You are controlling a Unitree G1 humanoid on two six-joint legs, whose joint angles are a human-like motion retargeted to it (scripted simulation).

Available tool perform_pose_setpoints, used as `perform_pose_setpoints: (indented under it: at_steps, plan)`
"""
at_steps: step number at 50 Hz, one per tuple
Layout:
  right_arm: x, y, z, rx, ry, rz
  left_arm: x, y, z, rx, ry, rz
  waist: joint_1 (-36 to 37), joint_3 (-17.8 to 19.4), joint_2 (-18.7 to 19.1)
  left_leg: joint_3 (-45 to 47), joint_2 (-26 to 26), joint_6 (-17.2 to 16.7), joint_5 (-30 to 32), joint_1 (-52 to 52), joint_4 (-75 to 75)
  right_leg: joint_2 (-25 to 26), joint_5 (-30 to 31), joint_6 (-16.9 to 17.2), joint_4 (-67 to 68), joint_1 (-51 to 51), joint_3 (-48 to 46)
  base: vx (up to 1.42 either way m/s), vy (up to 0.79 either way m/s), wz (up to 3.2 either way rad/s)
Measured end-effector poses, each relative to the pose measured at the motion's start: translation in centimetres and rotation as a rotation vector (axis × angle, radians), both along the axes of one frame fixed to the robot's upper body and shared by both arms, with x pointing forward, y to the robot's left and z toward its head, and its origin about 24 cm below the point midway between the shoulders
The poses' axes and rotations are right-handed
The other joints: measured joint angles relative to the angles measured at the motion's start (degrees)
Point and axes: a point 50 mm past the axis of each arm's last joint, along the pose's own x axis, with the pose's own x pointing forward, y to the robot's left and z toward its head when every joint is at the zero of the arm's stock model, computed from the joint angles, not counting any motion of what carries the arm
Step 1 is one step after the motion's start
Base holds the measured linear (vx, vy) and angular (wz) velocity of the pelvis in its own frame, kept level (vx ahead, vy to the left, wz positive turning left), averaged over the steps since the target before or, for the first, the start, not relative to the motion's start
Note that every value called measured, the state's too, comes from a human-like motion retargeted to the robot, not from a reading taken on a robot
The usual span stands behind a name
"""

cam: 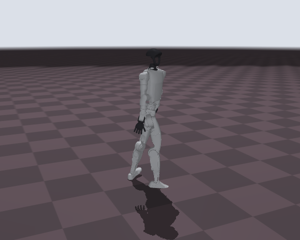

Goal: In place motions

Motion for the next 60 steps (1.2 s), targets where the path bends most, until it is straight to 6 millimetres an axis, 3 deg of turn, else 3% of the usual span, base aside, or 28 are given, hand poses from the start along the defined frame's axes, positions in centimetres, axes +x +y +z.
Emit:
perform_pose_setpoints:
  at_steps: [7,13,18,27,37,46,55,60]
  plan:
    - [-2.7,-0.9,0.3,-0.044,0.068,-0.059,1.8,0.0,-0.4,0.016,-0.053,0.015,3.76,-0.06,-1.25,-4.45,1.07,0.0,1.11,-0.13,0.12,-2.4,-3.15,-0.85,0.24,4.15,-7.08,0.27,-0.03,0.96]
    - [-4.1,-1.8,0.5,-0.097,0.106,-0.118,2.2,0.0,-0.5,0.032,-0.064,0.011,7.89,-0.2,-2.08,-9.71,1.7,0.02,2.11,-1.58,0.33,-4.67,-5.92,-1.42,0.12,8.14,-14.96,0.28,0.08,1.25]
    - [-3.3,-2.5,0.5,-0.129,0.077,-0.102,1.9,0.0,-0.5,0.051,-0.051,0.033,11.85,0.4,-2.78,-13.94,2.2,0.03,2.78,-3.57,1.24,-5.99,-7.51,-1.58,-0.3,10.9,-19.9,0.19,0.12,1.08]
    - [-0.1,-2.5,0.2,-0.059,-0.06,-0.059,1.2,1.8,-0.4,0.121,-0.018,0.033,20.97,2.84,-6.65,-22.43,1.02,1.12,3.62,-7.18,4.9,-8.87,-8.51,-1.33,-1.28,14.83,-25.33,0.04,0.12,0.72]
    - [-0.1,-1.9,0.0,-0.018,-0.076,-0.029,-0.6,1.9,0.0,0.149,0.048,0.092,26.73,3.2,-8.92,-26.13,-2.2,3.18,3.46,-6.96,3.47,-10.98,-7.72,-0.37,-1.85,17.39,-28.27,0.04,0.19,0.27]
    - [-2.2,-1.7,-0.1,-0.022,-0.038,-0.044,-0.4,1.9,0.1,0.155,0.062,0.097,26.91,3.36,-9.74,-27.06,-5.18,5.34,0.99,-6.26,2.7,-13.43,-5.55,0.62,-1.31,17.32,-29.05,0.03,0.27,-0.01]
    - [-3.9,-2.0,0.1,-0.052,0.002,-0.075,2.3,2.6,-0.3,0.151,0.017,0.084,26.74,4.7,-8.38,-21.06,-4.68,6.24,-0.77,-6.47,1.95,-13.66,-8.92,-0.55,9.21,10.54,-25.42,-0.08,0.18,-0.68]
    - [-5.8,-2.0,0.3,-0.085,0.052,-0.124,4.1,3.4,-0.4,0.115,-0.031,0.07,23.66,6.07,-8.57,-21.48,-5.18,7.1,-0.83,-5.74,1.95,-9.48,-10.0,2.2,10.95,10.18,-15.71,-0.04,0.02,-0.04]
